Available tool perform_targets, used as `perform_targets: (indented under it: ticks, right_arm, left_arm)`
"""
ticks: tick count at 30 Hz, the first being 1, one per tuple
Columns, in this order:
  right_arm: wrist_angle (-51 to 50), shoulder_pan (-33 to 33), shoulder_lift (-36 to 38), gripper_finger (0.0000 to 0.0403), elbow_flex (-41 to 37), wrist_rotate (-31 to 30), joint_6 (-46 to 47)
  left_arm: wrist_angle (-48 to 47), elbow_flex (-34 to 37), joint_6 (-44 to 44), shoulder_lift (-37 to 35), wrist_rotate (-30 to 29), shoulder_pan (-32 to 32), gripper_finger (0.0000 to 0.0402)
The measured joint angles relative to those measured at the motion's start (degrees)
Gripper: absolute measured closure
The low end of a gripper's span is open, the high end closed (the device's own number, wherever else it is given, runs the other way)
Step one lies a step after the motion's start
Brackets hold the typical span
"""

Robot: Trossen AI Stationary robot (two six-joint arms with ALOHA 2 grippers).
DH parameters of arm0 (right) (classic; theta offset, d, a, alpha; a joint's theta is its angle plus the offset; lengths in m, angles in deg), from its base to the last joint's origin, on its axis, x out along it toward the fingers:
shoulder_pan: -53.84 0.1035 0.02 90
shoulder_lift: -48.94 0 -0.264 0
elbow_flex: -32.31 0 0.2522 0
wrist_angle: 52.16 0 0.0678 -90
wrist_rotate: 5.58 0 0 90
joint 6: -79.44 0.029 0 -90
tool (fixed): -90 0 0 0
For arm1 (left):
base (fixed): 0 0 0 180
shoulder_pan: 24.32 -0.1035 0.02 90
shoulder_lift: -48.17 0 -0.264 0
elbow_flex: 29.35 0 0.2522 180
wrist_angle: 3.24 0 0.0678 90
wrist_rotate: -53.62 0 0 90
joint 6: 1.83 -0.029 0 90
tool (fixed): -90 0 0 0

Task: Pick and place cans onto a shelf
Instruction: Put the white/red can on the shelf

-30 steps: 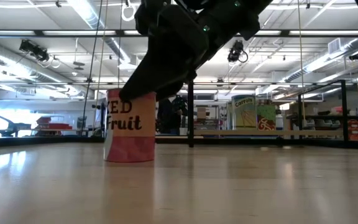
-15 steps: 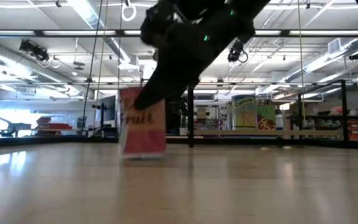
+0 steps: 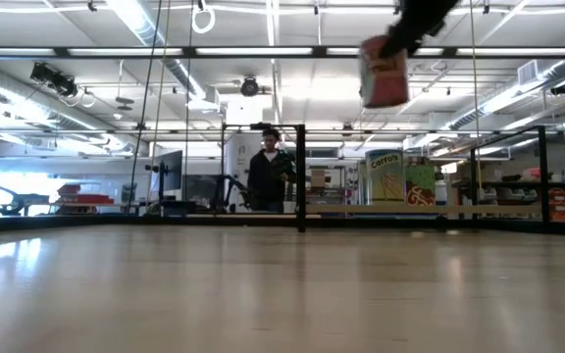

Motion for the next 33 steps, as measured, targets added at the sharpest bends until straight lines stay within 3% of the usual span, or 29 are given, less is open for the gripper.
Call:
perform_targets:
  ticks: [5,8,15,20,23,29,33]
  right_arm:
    - [0.2,-9.3,11.3,0.0117,-11.3,-6.6,6.7]
    - [3.3,-15.0,14.7,0.0117,-18.5,-6.4,14.3]
    - [10.2,-23.7,15.5,0.0117,-28.9,-9.9,21.4]
    - [16.6,-28.1,15.5,0.0117,-31.1,-14.7,22.8]
    - [20.0,-29.8,14.8,0.0117,-32.0,-14.0,23.6]
    - [20.4,-30.5,13.1,0.0117,-34.2,-14.1,28.0]
    - [20.6,-30.4,12.9,0.0112,-35.0,-14.1,28.9]
  left_arm:
    - [0.2,0.0,-0.1,-1.2,-3.8,-2.5,0.0203]
    - [1.7,0.0,-0.1,-1.1,-5.1,-4.0,0.0203]
    - [12.5,0.0,-2.4,-0.4,-8.0,-9.1,0.0203]
    - [23.7,0.0,-12.3,0.7,-7.9,-13.7,0.0203]
    - [27.3,0.1,-16.3,1.9,-4.7,-16.7,0.0203]
    - [33.9,0.0,-15.3,3.7,4.5,-21.1,0.0203]
    - [41.0,0.1,-21.1,5.2,7.3,-22.8,0.0202]
